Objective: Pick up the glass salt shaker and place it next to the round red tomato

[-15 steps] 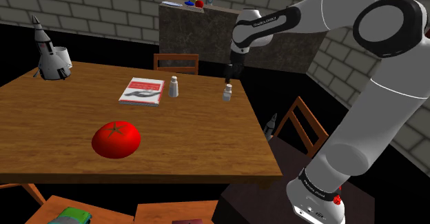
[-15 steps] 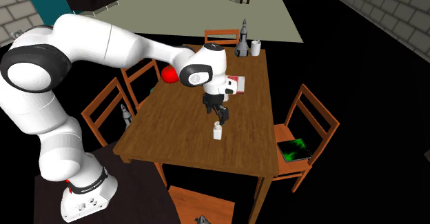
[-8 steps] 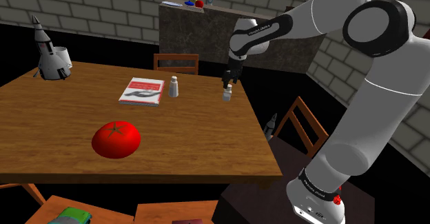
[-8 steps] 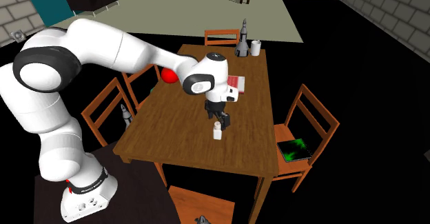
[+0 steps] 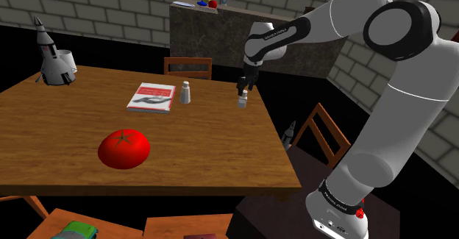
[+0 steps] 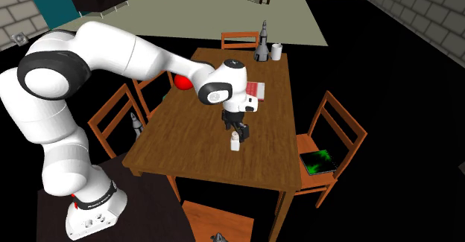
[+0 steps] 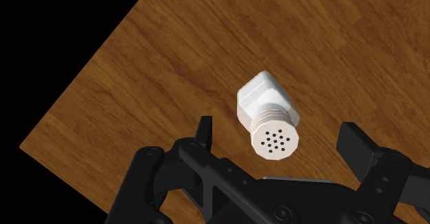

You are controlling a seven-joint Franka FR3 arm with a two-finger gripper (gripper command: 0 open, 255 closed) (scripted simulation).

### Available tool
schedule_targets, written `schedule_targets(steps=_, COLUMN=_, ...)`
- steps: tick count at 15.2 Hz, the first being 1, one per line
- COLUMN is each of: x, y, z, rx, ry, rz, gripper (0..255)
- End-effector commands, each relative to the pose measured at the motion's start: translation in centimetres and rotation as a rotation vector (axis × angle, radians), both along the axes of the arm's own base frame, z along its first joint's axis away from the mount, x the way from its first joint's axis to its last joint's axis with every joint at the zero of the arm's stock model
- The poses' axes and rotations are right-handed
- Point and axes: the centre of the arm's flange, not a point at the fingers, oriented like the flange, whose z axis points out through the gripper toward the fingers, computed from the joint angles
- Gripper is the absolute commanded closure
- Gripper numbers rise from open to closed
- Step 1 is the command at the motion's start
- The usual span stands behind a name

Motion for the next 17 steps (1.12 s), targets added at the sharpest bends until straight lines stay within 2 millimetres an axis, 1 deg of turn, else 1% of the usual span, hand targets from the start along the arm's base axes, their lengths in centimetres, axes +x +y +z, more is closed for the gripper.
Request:
schedule_targets(steps=1, x=0.0, y=0.0, z=0.0, rx=0.000, ry=0.000, rz=0.000, gripper=255)
schedule_targets(steps=10, x=0.0, y=0.0, z=0.0, rx=0.000, ry=0.000, rz=0.000, gripper=255)
schedule_targets(steps=17, x=0.0, y=0.0, z=3.7, rx=0.000, ry=0.000, rz=0.000, gripper=255)
